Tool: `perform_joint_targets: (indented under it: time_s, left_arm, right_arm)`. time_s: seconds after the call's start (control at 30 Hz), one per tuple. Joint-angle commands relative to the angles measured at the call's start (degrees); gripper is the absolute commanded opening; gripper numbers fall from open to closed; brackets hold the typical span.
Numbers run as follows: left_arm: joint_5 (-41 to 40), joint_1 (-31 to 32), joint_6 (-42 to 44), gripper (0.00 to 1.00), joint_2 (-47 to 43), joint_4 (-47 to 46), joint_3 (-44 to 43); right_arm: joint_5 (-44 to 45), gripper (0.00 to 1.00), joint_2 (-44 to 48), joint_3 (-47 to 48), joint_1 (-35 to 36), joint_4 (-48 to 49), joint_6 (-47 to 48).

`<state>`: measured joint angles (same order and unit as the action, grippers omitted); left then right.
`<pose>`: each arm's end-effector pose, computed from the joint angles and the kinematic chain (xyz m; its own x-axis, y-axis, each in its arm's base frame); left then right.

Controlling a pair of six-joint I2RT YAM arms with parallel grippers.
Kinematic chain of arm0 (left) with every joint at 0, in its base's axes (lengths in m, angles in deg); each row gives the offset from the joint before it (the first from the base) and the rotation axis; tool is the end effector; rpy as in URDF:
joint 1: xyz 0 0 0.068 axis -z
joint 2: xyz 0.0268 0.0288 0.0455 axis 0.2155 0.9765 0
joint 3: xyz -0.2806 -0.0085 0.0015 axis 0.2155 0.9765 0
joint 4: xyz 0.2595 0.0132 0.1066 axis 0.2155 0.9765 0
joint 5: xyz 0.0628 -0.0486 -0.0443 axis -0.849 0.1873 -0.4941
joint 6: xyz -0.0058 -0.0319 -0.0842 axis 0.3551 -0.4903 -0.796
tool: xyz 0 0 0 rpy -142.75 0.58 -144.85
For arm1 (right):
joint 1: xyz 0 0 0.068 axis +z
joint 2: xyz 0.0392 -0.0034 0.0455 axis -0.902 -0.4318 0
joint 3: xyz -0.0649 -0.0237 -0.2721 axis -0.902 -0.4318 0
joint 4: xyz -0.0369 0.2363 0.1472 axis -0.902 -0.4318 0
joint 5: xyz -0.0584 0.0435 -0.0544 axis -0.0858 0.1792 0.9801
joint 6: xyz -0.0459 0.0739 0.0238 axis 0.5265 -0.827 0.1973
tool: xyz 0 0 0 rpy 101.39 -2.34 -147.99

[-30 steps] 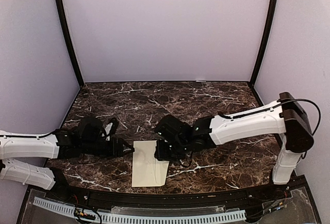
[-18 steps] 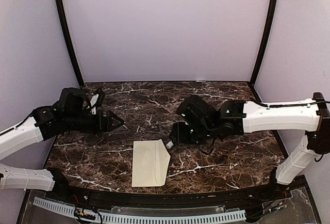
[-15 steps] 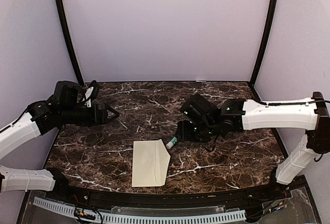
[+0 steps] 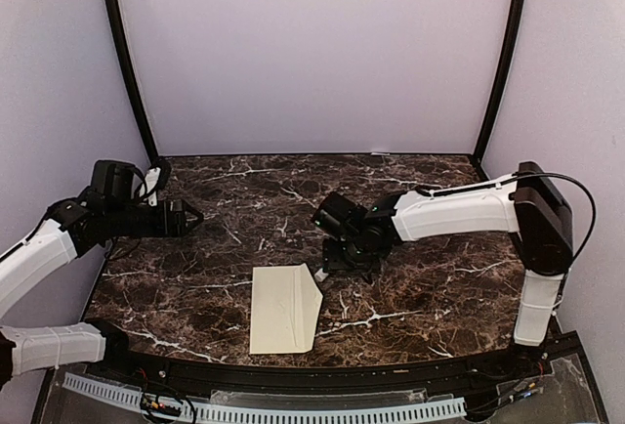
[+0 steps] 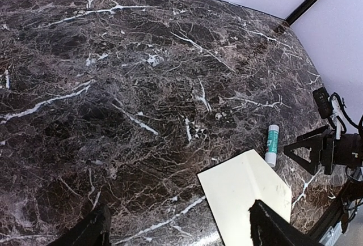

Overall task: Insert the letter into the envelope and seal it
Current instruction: Pick up the solid glue from the center of the board.

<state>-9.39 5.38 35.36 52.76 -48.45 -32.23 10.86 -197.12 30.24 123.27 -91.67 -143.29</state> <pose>0.2384 -0.0976 0.2614 -0.6413 -0.1149 -0.7587 0.3088 0.8665 -0.3923 0.2390 0.3482 0.1413 -0.8909 0.0224 -0.4536 -0.0533 0.9867 0.1534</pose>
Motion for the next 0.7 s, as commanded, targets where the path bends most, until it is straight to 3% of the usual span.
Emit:
perform_joint_targets:
  time_s: [0.0,0.27,0.67]
  left_arm:
    - [-2.8,-0.4,2.3,0.83,-3.9,-3.5,2.8]
    - [-4.5,-0.4,3.3,0.84,-3.9,-3.1,2.4]
    - [-3.9,-0.4,3.0,0.84,-3.9,-2.7,2.6]
  right_arm:
    - [0.0,0.73,-3.4,5.6,-0.3,0.1,-0.2]
    - [2.0,0.65,-10.5,11.4,-1.0,-4.4,-2.1]
    - [0.0,0.50,-11.7,9.1,-2.1,-2.3,-3.4]
